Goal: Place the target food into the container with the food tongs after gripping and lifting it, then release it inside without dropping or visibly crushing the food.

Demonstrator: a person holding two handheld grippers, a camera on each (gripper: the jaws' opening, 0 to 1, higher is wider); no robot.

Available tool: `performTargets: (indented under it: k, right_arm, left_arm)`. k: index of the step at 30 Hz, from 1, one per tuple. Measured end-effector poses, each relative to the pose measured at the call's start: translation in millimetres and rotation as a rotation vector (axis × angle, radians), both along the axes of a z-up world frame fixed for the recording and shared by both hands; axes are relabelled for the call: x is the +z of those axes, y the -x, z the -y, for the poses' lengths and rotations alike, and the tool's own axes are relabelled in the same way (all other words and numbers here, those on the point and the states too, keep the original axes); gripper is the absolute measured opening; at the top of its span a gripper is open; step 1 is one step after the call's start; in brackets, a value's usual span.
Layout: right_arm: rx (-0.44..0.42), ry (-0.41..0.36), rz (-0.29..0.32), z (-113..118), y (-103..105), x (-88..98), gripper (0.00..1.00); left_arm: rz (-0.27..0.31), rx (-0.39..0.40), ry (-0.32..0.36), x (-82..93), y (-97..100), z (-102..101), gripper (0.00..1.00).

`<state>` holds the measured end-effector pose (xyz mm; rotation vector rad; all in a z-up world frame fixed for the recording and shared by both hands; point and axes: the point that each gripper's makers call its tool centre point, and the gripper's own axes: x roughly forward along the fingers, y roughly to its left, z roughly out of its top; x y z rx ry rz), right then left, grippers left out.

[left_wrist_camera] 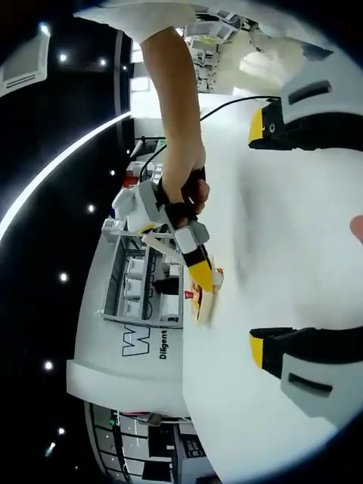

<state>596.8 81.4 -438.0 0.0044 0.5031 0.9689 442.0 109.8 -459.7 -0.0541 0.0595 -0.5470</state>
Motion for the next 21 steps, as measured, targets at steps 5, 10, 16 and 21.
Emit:
performTargets:
  k: [5, 10, 16, 21]
  right_arm:
    - [-0.063, -0.020, 0.026, 28, -27, 25.9, 0.15]
    - [-0.111, -0.014, 0.028, 47, -46, 36.7, 0.15]
    - [-0.147, 0.024, 0.059, 61, -65, 42.2, 0.15]
    - [-0.179, 0.018, 0.043, 69, -79, 42.0, 0.15]
  left_arm:
    - [0.008, 0.006, 0.005, 1.4, -0.2, -1, 0.94]
    - [0.022, 0.013, 0.026, 5.2, 0.0, -4, 0.94]
    - [0.024, 0.022, 0.036, 6.4, -0.4, -6, 0.94]
    - [0.027, 0.026, 0.049, 7.8, -0.3, -7, 0.94]
